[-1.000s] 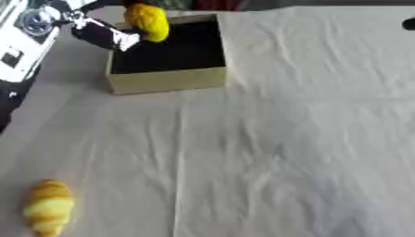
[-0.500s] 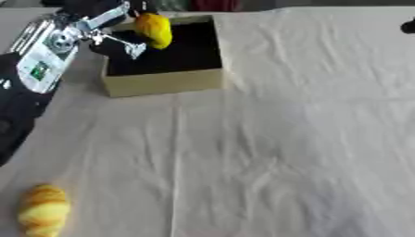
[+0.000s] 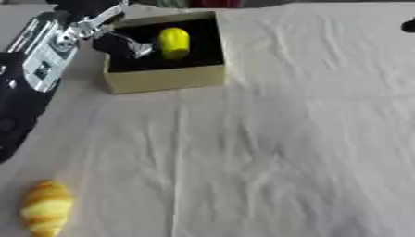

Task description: Pick up objects on the table and place them in the box.

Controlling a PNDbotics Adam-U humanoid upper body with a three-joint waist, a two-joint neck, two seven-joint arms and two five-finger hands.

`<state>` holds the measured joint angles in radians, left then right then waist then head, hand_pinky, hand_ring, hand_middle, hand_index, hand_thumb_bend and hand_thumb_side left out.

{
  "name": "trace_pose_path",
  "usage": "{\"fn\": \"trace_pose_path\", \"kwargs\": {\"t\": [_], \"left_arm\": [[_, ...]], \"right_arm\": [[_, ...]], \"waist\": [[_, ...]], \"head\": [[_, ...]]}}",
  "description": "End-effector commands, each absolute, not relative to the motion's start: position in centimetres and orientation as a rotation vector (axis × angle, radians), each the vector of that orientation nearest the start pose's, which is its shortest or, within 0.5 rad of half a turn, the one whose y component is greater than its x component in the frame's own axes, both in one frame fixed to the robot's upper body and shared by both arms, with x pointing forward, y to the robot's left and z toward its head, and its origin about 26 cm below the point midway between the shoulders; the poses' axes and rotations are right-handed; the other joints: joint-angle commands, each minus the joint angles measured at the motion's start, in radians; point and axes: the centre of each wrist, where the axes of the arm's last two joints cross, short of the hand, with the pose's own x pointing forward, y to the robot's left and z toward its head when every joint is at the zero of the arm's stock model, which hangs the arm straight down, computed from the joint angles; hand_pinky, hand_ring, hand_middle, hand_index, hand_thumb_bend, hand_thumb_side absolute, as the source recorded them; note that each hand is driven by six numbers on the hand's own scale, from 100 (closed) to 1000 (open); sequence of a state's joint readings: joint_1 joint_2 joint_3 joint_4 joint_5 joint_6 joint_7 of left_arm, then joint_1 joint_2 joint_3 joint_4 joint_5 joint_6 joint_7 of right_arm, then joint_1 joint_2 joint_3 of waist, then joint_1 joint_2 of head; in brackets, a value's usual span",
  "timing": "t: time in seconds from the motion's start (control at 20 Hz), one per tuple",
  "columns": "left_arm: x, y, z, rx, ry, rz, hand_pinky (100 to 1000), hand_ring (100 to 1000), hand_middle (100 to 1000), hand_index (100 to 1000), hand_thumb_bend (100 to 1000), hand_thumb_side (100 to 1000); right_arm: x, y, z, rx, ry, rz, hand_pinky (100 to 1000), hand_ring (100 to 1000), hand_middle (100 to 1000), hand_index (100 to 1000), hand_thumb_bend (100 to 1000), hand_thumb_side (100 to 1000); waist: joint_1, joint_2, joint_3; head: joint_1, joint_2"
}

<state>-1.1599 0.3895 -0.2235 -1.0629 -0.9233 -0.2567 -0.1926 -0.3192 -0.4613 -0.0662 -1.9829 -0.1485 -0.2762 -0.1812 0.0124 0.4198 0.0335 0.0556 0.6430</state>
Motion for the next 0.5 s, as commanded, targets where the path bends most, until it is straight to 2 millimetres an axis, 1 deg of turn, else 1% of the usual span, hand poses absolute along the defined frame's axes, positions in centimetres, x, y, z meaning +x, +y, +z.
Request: {"fn": "trace_pose_path", "kwargs": {"t": [0.05,0.1,0.15,0.2,0.25,0.3,0.35,0.4,0.45,0.5], "left_arm": [[46.8,19.3,32.4,-1.461,2.564,1.952,937,995,905,973,434,588],[46.7,19.4,32.5,-1.455,2.574,1.946,936,993,904,972,431,585],[46.7,19.4,32.6,-1.451,2.589,1.932,922,981,889,957,377,543],[46.5,19.5,32.8,-1.448,2.613,1.906,918,976,883,951,361,538],[46.2,19.7,33.2,-1.438,2.635,1.874,907,964,868,933,327,501],[45.7,20.0,33.9,-1.423,2.651,1.836,903,961,864,927,317,473],[44.9,20.4,34.6,-1.405,2.651,1.808,898,955,859,924,315,441],[43.9,20.9,35.4,-1.381,2.642,1.787,897,952,858,921,309,435],[42.8,21.5,36.0,-1.350,2.634,1.770,889,942,850,913,296,428],[41.3,22.1,36.6,-1.305,2.627,1.755,885,939,848,910,287,423]], "right_arm": [[29.8,-29.5,22.9,-0.186,-2.603,0.197,847,646,678,771,100,625],[29.8,-29.5,22.9,-0.185,-2.603,0.197,847,646,678,771,100,626],[29.8,-29.5,22.9,-0.185,-2.602,0.197,847,646,678,771,100,626],[29.8,-29.5,22.8,-0.185,-2.600,0.197,847,646,678,771,100,625],[29.8,-29.5,22.8,-0.189,-2.599,0.197,848,646,679,771,100,625],[29.7,-29.6,22.8,-0.195,-2.597,0.196,848,646,678,771,100,624],[29.7,-29.8,22.7,-0.205,-2.595,0.197,847,647,679,771,100,623],[29.6,-29.9,22.7,-0.218,-2.593,0.199,848,647,678,771,100,622],[29.6,-30.1,22.6,-0.232,-2.591,0.202,848,647,679,771,100,621],[29.5,-30.4,22.5,-0.249,-2.588,0.204,848,647,679,771,100,621]], "waist": [[-0.003,-0.023,0.002],[-0.004,-0.023,0.003],[-0.005,-0.024,0.003],[-0.005,-0.024,0.005],[-0.005,-0.025,0.007],[-0.004,-0.026,0.010],[-0.002,-0.027,0.015],[0.002,-0.029,0.021],[0.006,-0.030,0.027],[0.010,-0.031,0.035]], "head": [[0.006,0.011],[0.006,0.013],[0.005,0.014],[0.005,0.016],[0.005,0.019],[0.003,0.023],[-0.001,0.028],[-0.007,0.032],[-0.014,0.036],[-0.023,0.040]]}}
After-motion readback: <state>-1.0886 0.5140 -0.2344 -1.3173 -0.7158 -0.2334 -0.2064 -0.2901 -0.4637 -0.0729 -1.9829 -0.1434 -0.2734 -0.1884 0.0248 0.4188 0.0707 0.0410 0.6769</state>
